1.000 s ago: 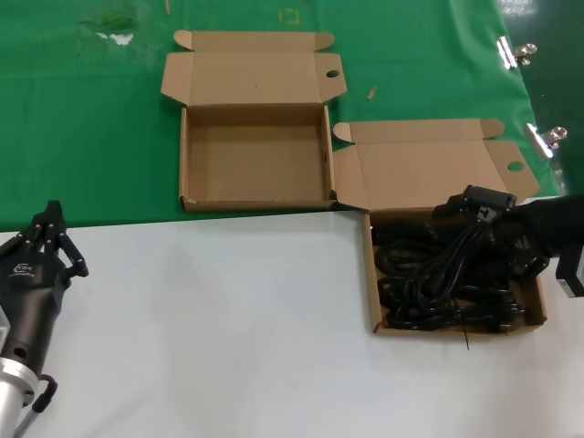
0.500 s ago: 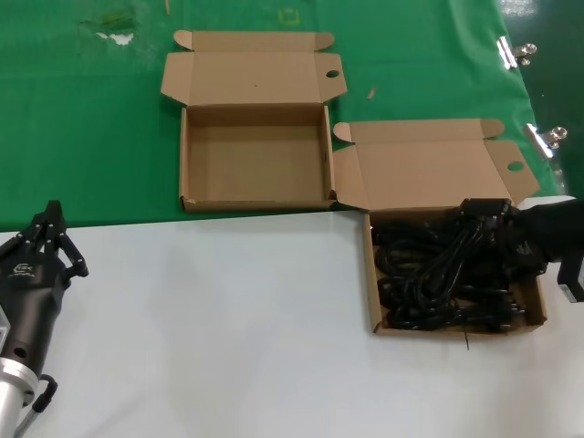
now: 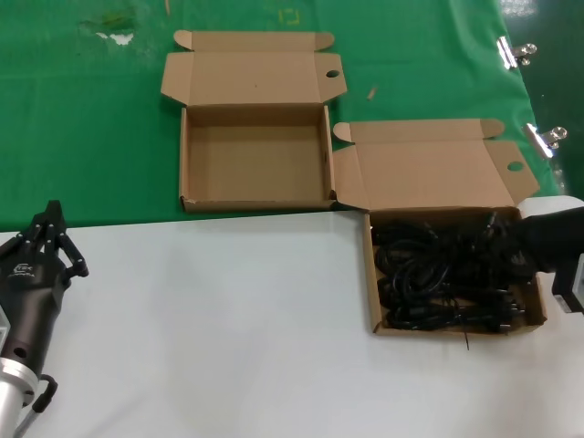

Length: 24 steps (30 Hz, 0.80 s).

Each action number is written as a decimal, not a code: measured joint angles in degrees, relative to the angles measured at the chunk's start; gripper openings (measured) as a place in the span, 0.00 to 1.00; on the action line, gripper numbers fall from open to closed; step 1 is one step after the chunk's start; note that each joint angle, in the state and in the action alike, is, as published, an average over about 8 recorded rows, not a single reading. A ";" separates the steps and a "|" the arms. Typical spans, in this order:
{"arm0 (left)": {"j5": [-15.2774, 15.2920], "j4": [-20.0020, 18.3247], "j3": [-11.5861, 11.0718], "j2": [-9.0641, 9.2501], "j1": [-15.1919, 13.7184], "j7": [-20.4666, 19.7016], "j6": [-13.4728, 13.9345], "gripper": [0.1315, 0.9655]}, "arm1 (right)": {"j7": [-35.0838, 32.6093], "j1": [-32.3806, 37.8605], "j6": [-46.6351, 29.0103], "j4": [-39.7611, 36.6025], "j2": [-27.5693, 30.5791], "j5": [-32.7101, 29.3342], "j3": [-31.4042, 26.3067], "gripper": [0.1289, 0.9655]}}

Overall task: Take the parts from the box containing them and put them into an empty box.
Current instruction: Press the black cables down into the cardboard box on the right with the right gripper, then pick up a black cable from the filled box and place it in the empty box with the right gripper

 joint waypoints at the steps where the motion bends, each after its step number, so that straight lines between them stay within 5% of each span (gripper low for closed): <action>1: 0.00 0.00 0.00 0.00 0.00 0.00 0.00 0.01 | -0.06 -0.02 0.04 -0.09 -0.07 -0.05 -0.01 0.32; 11: 0.00 0.00 0.00 0.00 0.00 0.00 0.00 0.01 | 0.29 -0.37 0.16 0.45 0.07 -0.36 -0.02 0.12; 15: 0.00 0.00 0.00 0.00 0.00 0.00 0.00 0.01 | 1.98 -1.28 -0.01 2.77 0.91 -0.03 0.28 0.12; 24: -0.01 0.00 0.00 0.00 0.00 0.00 0.00 0.01 | 13.31 -6.01 -0.32 15.36 4.35 1.97 1.65 0.05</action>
